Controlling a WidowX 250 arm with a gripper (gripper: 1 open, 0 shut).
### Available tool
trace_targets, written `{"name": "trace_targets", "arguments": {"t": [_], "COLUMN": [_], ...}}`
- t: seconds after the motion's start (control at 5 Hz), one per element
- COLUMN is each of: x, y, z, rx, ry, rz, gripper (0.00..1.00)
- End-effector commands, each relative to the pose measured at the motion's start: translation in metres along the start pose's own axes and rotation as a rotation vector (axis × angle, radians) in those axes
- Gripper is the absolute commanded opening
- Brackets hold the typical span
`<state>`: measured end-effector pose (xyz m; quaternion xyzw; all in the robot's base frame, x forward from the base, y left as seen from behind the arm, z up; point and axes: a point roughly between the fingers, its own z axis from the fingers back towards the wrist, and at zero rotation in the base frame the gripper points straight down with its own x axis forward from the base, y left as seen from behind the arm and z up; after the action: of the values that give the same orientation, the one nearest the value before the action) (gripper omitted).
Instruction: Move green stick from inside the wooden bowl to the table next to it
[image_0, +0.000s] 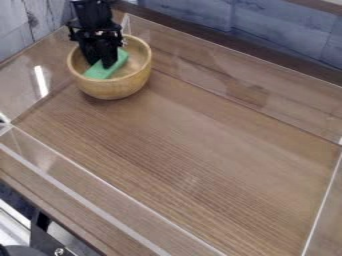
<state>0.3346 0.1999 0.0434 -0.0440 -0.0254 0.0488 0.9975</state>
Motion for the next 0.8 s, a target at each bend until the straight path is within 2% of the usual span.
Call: {"name": "trace_targets", "arguments": {"t": [0.0, 0.4, 0.6], "x": [-0.001, -0.007, -0.007], "y": [0.0, -0.004, 0.001], "z": [0.01, 0.018, 0.022], "rx": [0.001, -0.024, -0.036], "ry": [-0.037, -0.072, -0.083], "rz": [0.016, 0.054, 0.041], "gripper": [0.0, 0.0, 0.0]}}
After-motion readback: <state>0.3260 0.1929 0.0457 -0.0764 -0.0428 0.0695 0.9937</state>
